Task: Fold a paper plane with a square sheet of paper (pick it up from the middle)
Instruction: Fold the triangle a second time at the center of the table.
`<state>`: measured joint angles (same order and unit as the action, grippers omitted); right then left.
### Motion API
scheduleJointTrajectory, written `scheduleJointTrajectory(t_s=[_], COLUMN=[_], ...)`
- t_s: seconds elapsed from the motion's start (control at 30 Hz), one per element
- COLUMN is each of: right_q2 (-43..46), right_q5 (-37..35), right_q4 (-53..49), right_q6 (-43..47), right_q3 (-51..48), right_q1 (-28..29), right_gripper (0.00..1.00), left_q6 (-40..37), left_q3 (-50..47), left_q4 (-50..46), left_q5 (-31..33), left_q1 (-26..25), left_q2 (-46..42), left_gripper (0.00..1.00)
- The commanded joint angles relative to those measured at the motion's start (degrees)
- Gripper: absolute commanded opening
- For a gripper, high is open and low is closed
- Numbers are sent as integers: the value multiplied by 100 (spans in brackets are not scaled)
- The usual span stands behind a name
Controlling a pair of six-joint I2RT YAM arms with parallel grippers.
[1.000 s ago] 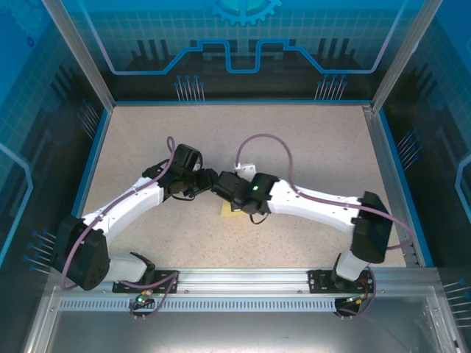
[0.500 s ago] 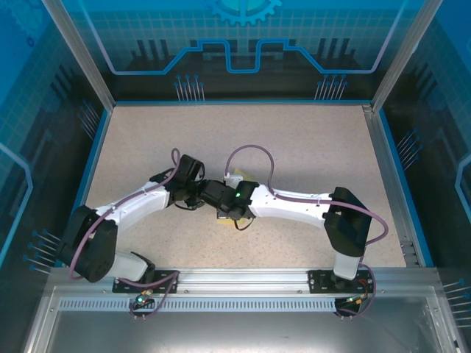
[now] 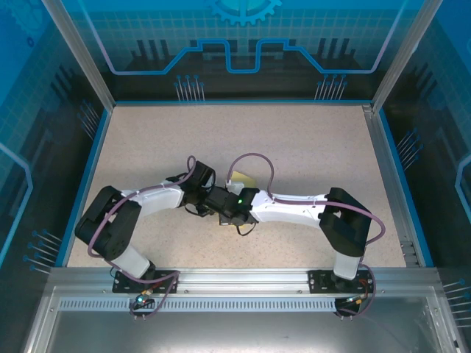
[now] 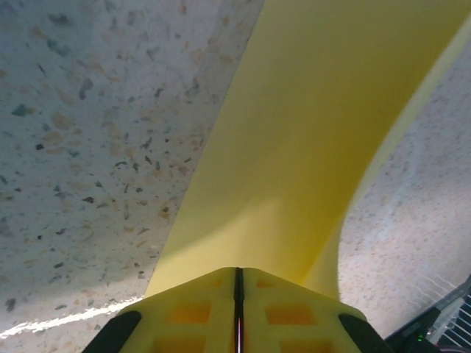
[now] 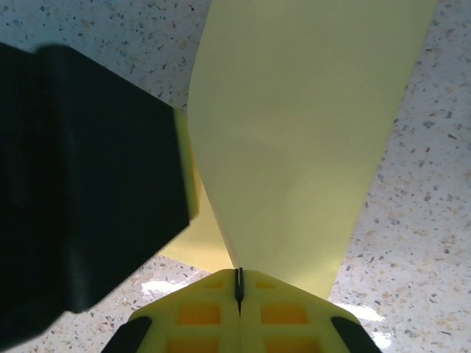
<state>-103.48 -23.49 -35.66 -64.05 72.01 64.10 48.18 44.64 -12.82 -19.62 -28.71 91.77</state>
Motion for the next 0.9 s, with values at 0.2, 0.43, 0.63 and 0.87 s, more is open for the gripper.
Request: scheduleJointTrajectory(t_s=[0.2, 0.43, 0.63, 0.87], right_q2=[493, 925, 1272, 1414], right_q5=[413, 1422, 2325, 3377], right_q4=[813, 1980, 2809, 3212], right_q6=[332, 1059, 1594, 2293], right_q3=[-661, -1522, -2129, -2569], right_q1=[-168, -650, -1177, -1825], right_gripper=[0, 0, 0, 0], left_q6=[43, -59, -158, -195], left_q3=[113, 194, 336, 413], left_q4=[-50, -247, -467, -550], left_q5=[89, 338, 483, 525], left_q1=[-47, -49, -52, -56], left_q2=[482, 641, 667, 702], left_gripper=[6, 3, 3, 3])
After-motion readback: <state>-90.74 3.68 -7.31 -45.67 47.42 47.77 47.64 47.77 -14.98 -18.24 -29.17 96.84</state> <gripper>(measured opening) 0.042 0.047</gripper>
